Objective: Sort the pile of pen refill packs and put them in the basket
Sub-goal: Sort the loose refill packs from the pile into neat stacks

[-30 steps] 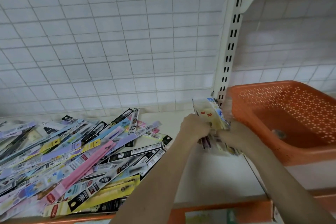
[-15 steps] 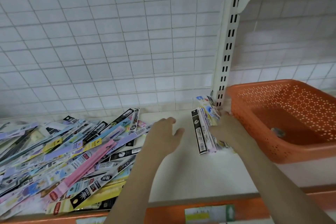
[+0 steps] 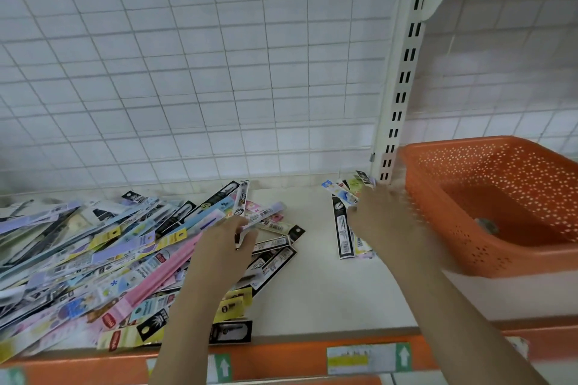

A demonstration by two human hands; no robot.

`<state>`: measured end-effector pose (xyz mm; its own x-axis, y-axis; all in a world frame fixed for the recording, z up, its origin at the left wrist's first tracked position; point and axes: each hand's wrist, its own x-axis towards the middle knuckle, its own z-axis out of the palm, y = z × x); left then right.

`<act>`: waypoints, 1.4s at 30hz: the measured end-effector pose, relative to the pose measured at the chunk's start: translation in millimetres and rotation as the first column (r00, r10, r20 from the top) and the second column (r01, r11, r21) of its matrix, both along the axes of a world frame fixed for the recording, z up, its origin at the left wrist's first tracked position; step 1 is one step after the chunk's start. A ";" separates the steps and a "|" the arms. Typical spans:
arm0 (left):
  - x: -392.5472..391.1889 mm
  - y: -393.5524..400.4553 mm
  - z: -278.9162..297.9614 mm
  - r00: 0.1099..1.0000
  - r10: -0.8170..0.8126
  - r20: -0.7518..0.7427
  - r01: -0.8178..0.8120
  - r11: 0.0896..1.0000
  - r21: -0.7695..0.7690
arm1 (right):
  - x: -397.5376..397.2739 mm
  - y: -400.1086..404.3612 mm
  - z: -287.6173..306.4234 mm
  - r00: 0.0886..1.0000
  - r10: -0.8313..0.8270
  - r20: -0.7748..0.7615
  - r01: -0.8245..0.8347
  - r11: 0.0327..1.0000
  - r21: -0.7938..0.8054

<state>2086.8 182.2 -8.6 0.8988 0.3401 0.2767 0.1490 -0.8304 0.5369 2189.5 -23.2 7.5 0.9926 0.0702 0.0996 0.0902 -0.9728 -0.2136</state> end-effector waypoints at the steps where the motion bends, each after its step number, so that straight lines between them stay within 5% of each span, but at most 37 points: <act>1: -2.2 2.4 -1.0 1.000 0.008 0.010 -0.008 1.000 -0.008 | -3.6 4.3 -2.3 1.000 0.006 -0.001 -0.006 1.000 0.007; 14: -29.2 25.2 -11.3 0.998 0.040 0.050 -0.039 0.999 -0.025 | -12.0 21.3 -13.7 1.000 0.014 -0.011 -0.015 0.983 -0.180; 22: -52.8 50.6 -12.8 0.992 0.091 0.090 -0.089 0.996 -0.017 | -33.9 49.5 -18.4 0.976 0.183 0.123 -0.189 0.981 0.041; 29: -85.5 94.6 -7.2 0.974 0.190 0.124 -0.184 0.981 -0.054 | -78.4 87.1 -33.6 0.883 0.393 0.258 -0.459 0.838 0.296; 42: -118.9 172.0 -5.0 0.988 0.092 0.121 -0.083 0.994 -0.075 | -121.6 145.8 -32.1 0.777 0.622 0.097 -0.629 0.758 0.175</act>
<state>1967.9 354.1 -13.7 0.8251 0.4381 0.3569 0.1478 -0.7770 0.6119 2067.9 122.6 -24.6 0.7306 0.6509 0.2063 0.6740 -0.6391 -0.3706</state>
